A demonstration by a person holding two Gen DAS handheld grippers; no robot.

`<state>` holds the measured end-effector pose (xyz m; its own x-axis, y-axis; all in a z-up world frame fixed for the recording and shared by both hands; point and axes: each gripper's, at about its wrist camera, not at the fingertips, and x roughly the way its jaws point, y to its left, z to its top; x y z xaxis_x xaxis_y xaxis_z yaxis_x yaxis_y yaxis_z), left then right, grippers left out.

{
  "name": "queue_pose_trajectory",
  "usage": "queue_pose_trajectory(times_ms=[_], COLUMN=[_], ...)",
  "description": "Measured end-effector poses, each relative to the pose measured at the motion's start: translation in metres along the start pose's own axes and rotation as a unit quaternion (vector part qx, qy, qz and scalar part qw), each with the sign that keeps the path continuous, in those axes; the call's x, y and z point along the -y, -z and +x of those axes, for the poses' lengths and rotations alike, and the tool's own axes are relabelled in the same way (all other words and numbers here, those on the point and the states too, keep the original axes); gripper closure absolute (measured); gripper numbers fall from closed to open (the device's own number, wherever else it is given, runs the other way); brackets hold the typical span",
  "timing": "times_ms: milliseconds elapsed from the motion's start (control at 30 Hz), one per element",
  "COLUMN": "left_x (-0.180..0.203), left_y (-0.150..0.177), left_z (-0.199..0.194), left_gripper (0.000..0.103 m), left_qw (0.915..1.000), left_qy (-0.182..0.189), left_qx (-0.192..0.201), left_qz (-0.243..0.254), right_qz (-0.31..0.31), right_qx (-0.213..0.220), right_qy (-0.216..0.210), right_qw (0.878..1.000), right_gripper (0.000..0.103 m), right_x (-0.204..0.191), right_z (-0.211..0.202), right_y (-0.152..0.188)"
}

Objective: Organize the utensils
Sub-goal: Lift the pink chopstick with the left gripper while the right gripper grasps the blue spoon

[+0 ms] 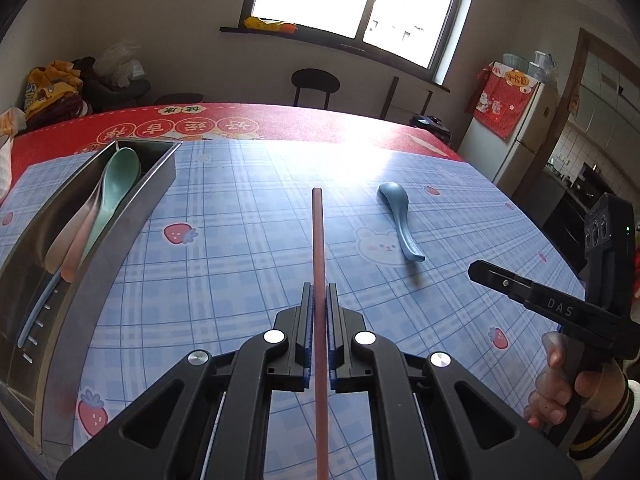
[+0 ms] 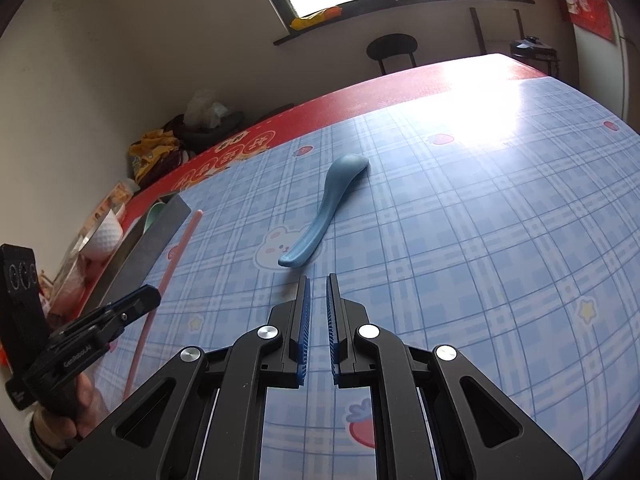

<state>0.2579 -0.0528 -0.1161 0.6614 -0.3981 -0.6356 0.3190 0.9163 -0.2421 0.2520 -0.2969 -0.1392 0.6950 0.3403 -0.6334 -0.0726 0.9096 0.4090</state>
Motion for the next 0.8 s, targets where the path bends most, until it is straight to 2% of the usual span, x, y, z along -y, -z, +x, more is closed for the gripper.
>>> queue_pose_trajectory(times_ms=[67,200,400,600,633,733,800], left_x=[-0.003,-0.003,-0.009,-0.012,-0.012,-0.013,-0.015], left_y=[-0.003,-0.008,-0.009,-0.008,-0.007,-0.007,-0.008], left_z=[-0.006,-0.021,-0.023,-0.024,-0.023,-0.023,-0.023], left_gripper=[0.097,0.097,0.097,0.097,0.097,0.097,0.097], left_qw=[0.9999,0.9986,0.9984,0.9980,0.9979,0.9977,0.9974], left_qy=[-0.003,-0.035,-0.043,-0.051,-0.052,-0.055,-0.058], left_qx=[0.010,0.039,0.036,0.037,0.036,0.038,0.040], left_qz=[-0.008,0.007,-0.005,-0.009,-0.010,-0.012,-0.016], right_qz=[-0.001,-0.008,-0.043,-0.048,-0.045,-0.039,-0.039], right_qx=[0.001,-0.007,-0.040,-0.064,-0.064,-0.058,-0.055], right_qy=[0.000,0.018,0.046,0.038,0.040,0.047,0.053], right_qw=[1.000,1.000,0.997,0.996,0.996,0.996,0.996], right_gripper=[0.094,0.094,0.094,0.094,0.093,0.081,0.080], right_x=[0.000,-0.003,-0.020,-0.026,-0.025,-0.023,-0.022], right_z=[-0.001,0.002,0.015,0.028,0.030,0.034,0.039], right_y=[0.000,-0.002,-0.005,-0.016,-0.018,-0.029,-0.037])
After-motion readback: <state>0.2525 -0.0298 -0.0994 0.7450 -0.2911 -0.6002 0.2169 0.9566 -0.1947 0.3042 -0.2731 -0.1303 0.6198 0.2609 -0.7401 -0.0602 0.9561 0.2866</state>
